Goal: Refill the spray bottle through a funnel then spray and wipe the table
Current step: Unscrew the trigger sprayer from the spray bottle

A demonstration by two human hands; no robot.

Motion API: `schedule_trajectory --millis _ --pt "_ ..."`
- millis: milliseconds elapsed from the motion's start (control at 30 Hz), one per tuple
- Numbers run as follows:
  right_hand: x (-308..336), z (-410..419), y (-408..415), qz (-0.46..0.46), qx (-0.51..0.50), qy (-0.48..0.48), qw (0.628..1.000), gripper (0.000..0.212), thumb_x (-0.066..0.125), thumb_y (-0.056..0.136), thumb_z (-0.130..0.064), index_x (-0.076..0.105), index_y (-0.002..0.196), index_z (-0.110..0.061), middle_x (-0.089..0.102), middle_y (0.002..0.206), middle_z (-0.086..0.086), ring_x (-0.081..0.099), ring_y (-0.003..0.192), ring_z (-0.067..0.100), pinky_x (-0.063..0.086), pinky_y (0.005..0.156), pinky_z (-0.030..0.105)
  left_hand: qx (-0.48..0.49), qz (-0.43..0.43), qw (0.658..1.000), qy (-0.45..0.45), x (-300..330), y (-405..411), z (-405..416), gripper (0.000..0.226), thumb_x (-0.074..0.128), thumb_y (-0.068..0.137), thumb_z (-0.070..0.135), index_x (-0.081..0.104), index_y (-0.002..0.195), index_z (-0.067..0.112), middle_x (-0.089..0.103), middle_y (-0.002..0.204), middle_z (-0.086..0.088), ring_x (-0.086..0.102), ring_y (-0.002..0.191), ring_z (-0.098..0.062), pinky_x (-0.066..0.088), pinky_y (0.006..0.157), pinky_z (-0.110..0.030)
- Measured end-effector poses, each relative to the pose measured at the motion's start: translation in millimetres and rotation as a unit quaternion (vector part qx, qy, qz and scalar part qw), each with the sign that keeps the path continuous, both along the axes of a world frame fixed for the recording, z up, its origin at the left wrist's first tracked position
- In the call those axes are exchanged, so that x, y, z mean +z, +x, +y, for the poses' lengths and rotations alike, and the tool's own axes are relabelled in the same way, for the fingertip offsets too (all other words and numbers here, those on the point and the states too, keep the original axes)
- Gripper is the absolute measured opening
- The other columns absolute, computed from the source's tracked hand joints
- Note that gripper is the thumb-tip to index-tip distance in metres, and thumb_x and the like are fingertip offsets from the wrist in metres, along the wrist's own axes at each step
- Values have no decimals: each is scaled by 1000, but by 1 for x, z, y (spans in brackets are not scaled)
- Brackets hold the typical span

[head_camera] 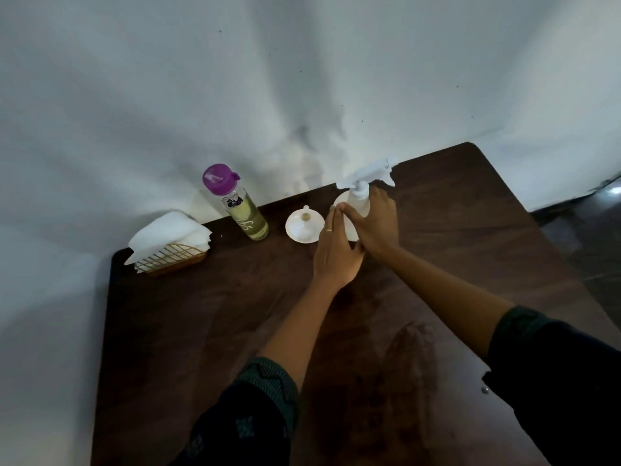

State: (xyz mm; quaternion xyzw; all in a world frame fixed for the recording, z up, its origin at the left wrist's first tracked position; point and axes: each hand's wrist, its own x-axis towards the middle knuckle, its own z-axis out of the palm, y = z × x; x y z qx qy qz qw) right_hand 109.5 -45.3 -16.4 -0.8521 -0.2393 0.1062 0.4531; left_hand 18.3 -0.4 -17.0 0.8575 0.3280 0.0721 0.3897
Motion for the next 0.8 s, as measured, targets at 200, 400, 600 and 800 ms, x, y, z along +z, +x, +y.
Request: schedule_trajectory --millis 200,400,600,800 --pt "16 -42 -90 13 65 13 998 47 66 79 -44 54 114 -15 59 116 4 50 110 20 46 90 37 26 -12 999 23 11 -103 -49 79 58 89 37 11 150 20 11 159 1 20 144 -13 29 115 -35" --pt "20 -89 -197 79 144 6 986 34 62 78 -54 52 100 -29 52 100 -14 51 99 8 45 86 29 78 7 997 -19 12 -221 -103 78 58 90 31 8 150 25 4 157 6 19 139 -1 20 102 -3" --pt "4 -125 -259 112 251 -34 961 30 64 83 -38 49 109 -38 51 110 -22 49 105 -3 38 97 20 140 8 987 -77 5 -291 -144 73 56 90 32 11 148 32 12 154 14 31 134 1 33 100 -10" --pt "1 -134 -277 140 270 -19 952 36 66 83 -37 42 107 -49 43 112 -32 43 110 -8 34 97 18 160 25 983 -83 -2 -313 -153 73 54 91 31 10 149 27 13 156 10 30 137 -3 32 108 -20"
